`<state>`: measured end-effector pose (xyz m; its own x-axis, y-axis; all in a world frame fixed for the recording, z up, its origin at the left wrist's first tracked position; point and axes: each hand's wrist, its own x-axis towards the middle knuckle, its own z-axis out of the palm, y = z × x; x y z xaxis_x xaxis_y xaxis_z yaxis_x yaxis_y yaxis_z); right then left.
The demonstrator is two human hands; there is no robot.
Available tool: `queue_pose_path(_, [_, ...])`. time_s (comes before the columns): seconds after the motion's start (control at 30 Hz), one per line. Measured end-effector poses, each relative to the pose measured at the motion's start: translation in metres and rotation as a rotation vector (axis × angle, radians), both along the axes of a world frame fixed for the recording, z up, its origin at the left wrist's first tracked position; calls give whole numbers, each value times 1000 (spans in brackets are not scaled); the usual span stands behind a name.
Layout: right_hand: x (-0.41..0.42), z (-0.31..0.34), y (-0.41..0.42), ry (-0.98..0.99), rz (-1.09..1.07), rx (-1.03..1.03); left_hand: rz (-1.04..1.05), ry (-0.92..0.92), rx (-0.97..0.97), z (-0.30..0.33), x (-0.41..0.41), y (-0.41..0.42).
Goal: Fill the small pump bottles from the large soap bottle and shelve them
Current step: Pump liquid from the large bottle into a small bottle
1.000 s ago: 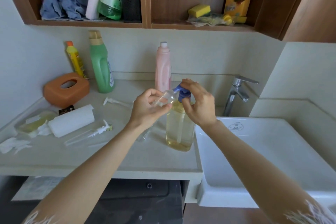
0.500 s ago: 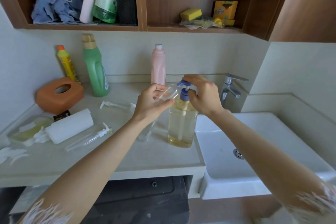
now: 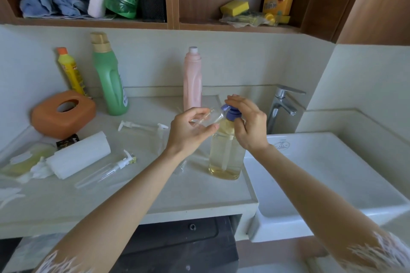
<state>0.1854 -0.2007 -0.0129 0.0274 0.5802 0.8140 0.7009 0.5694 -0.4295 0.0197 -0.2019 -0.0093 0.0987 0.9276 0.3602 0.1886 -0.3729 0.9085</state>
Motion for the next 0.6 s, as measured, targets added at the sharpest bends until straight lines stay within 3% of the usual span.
queue_pose_path(0.17, [-4,1,0,43,-18,16,-10,14,-17,0,-2,0])
queue_pose_path(0.6, [23,39,1,-136,74,-24,53,-28,57,6,3,-11])
